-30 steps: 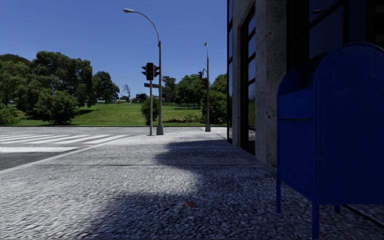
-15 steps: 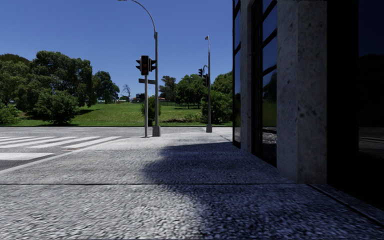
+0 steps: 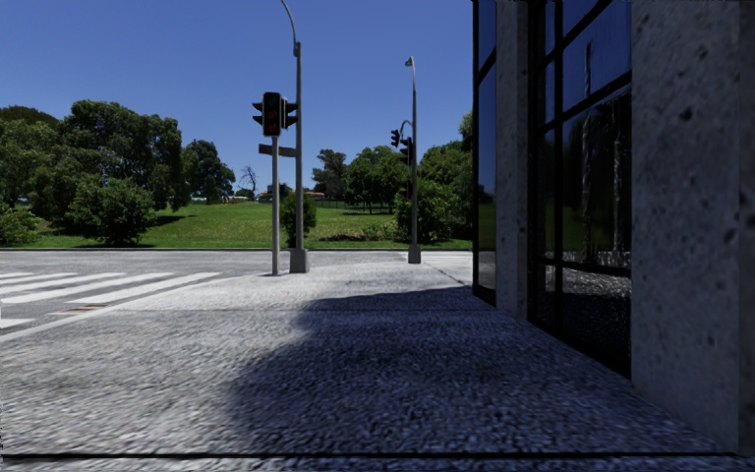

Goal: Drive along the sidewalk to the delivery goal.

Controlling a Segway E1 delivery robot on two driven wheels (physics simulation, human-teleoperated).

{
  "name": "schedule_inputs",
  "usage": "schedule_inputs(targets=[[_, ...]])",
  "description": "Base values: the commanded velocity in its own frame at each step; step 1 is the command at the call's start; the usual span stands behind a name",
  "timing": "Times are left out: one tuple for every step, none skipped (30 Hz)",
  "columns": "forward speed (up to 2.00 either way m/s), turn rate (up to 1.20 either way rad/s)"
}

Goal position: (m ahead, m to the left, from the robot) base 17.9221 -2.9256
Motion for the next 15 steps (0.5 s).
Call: schedule_inputs(targets=[[2.0, 0.0], [2.0, 0.0], [2.0, 0.0], [2.0, 0.0], [2.0, 0.0], [2.0, 0.0], [2.0, 0.0], [2.0, 0.0], [2.0, 0.0], [2.0, 0.0], [2.0, 0.0], [2.0, 0.0], [2.0, 0.0], [2.0, 0.0], [2.0, 0.0]])
